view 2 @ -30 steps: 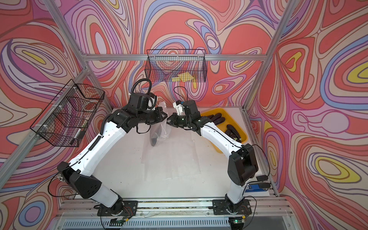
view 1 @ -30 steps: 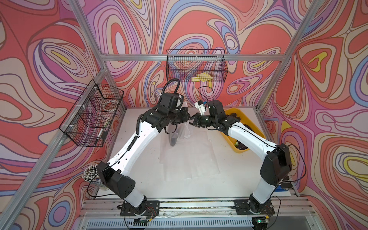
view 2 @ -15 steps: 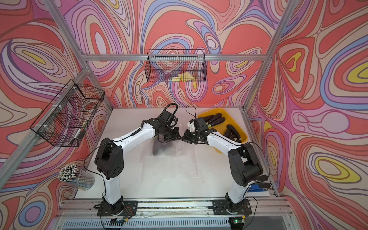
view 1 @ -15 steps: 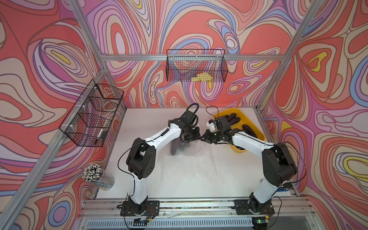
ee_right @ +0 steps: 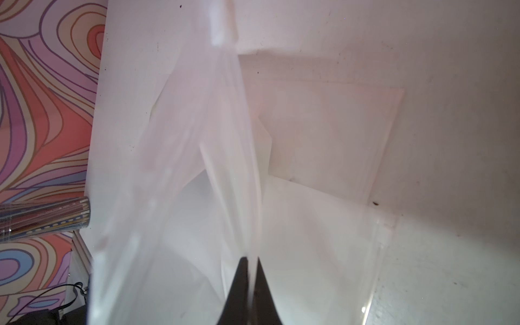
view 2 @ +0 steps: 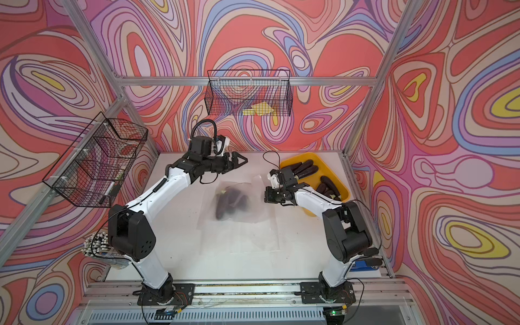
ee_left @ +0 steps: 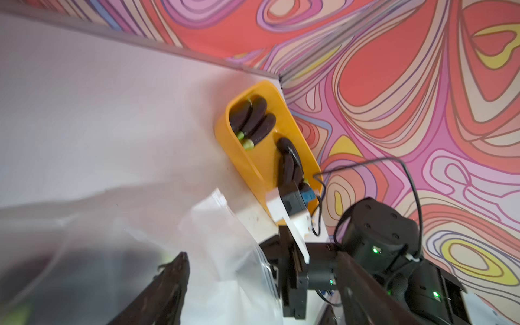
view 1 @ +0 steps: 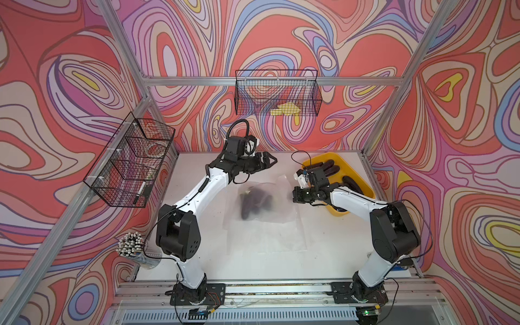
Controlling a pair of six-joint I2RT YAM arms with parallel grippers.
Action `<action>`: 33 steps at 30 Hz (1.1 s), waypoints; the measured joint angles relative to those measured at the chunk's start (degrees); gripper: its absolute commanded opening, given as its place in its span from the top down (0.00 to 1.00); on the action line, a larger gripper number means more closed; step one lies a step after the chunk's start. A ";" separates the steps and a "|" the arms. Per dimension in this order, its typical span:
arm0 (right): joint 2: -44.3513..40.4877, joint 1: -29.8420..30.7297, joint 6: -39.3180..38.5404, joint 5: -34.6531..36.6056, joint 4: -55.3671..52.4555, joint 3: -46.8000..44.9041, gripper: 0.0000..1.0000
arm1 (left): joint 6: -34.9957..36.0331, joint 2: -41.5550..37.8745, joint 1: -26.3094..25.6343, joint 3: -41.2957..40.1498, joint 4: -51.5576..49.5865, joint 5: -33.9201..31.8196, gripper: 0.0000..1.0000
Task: Place the eggplant in a zip-top bag and seal the zipper
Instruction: Adjust the zipper food storage bag in the zipper food storage bag.
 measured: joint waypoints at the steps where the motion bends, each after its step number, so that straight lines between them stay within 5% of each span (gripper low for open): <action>1: -0.13 0.02 -1.46 0.22 0.15 -0.35 0.94 | 3.26 1.05 0.44 0.02 0.83 -0.11 0.19; 6: -2.47 0.02 -8.74 3.61 1.92 -3.30 0.95 | 17.70 10.60 1.29 1.42 3.56 5.95 0.20; 11: -4.96 0.02 -13.35 6.14 5.40 -4.81 0.95 | 24.92 17.77 2.45 5.64 4.07 15.26 0.27; 20: -5.18 0.81 -16.72 6.19 10.73 -4.94 0.94 | 28.26 20.83 1.36 11.89 4.85 24.72 0.27; 33: -5.18 2.82 -18.56 5.20 11.54 -4.90 0.95 | 28.83 25.66 0.20 12.76 4.96 29.64 0.30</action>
